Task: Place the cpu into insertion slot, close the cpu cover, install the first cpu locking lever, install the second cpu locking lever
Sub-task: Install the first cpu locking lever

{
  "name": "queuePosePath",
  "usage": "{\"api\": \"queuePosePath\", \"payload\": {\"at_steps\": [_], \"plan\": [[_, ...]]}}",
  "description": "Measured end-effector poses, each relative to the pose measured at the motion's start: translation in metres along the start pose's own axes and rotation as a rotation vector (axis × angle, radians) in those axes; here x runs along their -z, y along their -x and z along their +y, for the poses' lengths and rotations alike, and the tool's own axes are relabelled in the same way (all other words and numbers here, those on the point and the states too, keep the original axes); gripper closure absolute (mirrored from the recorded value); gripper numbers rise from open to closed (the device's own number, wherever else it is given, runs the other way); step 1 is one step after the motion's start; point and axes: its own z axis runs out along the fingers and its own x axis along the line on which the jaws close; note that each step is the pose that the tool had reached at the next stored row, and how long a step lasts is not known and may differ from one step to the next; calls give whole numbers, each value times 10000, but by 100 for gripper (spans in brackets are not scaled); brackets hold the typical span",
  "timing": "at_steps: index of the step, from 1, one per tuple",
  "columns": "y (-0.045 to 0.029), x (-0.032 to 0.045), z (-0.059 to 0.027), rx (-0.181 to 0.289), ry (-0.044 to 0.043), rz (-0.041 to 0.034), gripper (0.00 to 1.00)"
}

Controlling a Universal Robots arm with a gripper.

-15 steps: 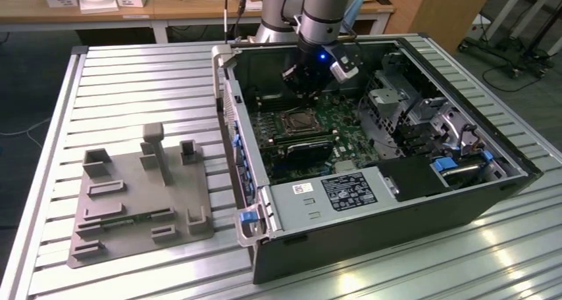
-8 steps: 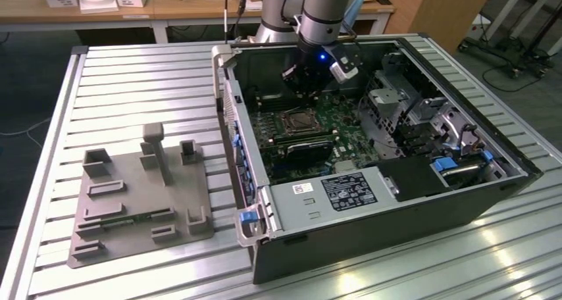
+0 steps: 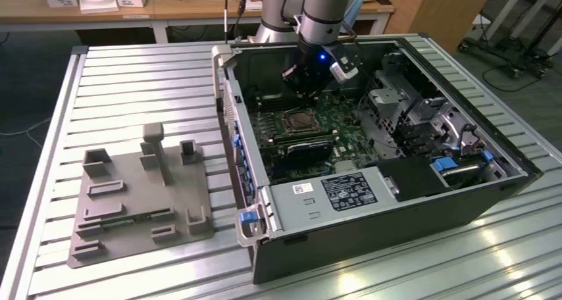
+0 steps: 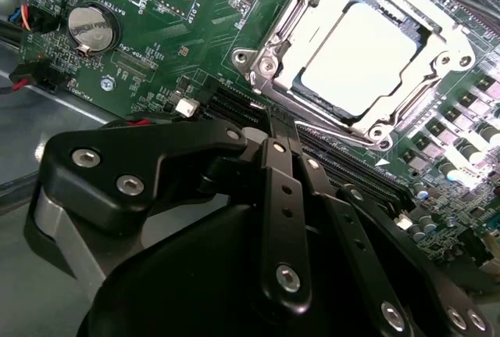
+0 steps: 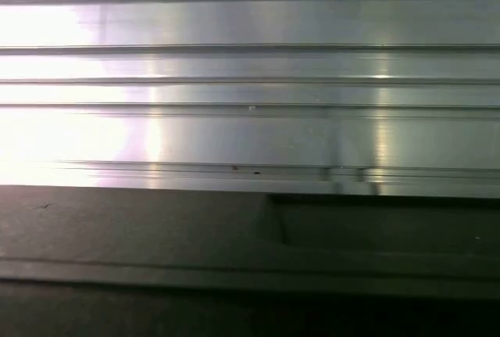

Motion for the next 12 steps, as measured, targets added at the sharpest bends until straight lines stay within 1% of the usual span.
{"api": "queuePosePath", "payload": {"at_steps": [3,10,12], "plan": [[-1,-11,-1,-1,-23,2,90],[-1,-40,-2,0,-36,1,90],[-1,-43,-2,-1,-65,3,90]]}}
